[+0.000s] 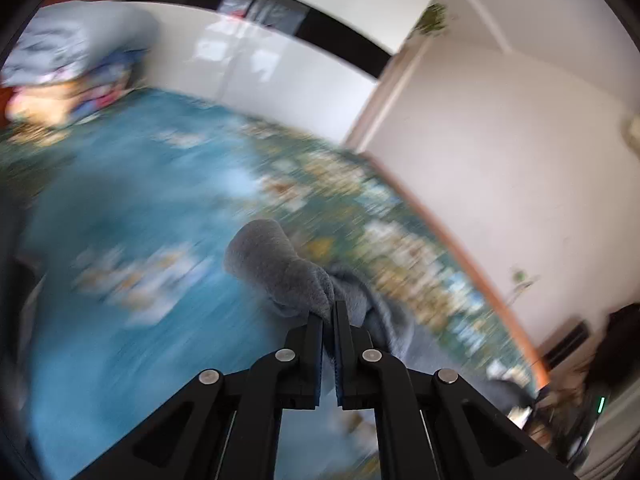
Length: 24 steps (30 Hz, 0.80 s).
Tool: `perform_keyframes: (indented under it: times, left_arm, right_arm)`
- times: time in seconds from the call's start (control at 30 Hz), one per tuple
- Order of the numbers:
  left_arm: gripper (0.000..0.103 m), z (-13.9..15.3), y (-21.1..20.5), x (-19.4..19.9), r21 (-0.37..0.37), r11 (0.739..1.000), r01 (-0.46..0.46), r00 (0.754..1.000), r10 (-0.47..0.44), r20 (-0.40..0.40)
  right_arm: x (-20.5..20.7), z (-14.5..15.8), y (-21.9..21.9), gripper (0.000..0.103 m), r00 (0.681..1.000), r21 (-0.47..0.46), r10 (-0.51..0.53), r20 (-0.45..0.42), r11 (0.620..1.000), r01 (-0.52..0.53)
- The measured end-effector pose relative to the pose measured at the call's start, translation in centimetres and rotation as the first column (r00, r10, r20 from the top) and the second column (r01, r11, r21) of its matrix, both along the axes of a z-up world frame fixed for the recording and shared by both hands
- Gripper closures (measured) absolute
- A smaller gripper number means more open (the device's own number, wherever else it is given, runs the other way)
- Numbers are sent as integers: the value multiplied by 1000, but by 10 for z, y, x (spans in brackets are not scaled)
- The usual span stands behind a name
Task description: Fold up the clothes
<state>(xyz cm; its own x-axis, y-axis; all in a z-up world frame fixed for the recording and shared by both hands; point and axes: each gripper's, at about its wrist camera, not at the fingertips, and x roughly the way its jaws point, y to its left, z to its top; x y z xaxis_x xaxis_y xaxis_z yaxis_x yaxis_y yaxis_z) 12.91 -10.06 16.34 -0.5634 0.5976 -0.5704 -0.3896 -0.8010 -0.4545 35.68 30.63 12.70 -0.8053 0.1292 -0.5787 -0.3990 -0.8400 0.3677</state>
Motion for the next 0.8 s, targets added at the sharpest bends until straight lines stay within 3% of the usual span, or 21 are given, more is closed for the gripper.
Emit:
perform_keyframes:
  times: [0.13, 0.2, 0.3, 0.43, 0.5, 0.57, 0.7, 0.77, 0.8]
  left_arm:
    - [98, -76, -54, 47, -43, 996, -80, 981, 86, 174]
    - [98, -100, -66, 60, -74, 992, -106, 966, 120, 228]
    - [98, -96, -70, 66, -65, 990, -127, 963, 138, 230]
    - [99, -53, -83, 74, -31, 985, -168, 978, 171, 119]
    - [99, -51, -90, 75, -61, 984, -165, 981, 170, 91]
    - [99, -68, -96, 75, -92, 980, -174, 975, 185, 126]
    - [99, -114, -103, 72, -78, 978, -196, 934, 210, 289]
    - [99, -120, -99, 71, -96, 976, -197, 930, 217, 298]
    - [99, -120, -95, 69, -100, 975, -197, 931, 218, 294]
  right_arm:
    - [-21, -37, -18, 96, 994, -47, 66, 83, 997, -63]
    - [-29, -47, -24, 96, 992, -75, 88, 93, 994, -81]
    - [-35, -42, -27, 96, 992, -103, 99, 77, 990, -91]
    - [-30, -9, -39, 96, 990, -57, 136, -18, 989, -137]
    - [-29, 4, -50, 93, 982, -9, 180, -51, 984, -181]
    - [-35, -4, -58, 93, 975, 13, 223, -7, 975, -223]
    - [-32, -36, -59, 92, 963, -45, 263, 65, 964, -260]
    - [-16, -40, -54, 82, 961, -54, 269, 66, 963, -265]
    - [-3, -40, -50, 67, 964, -44, 259, 62, 966, -256]
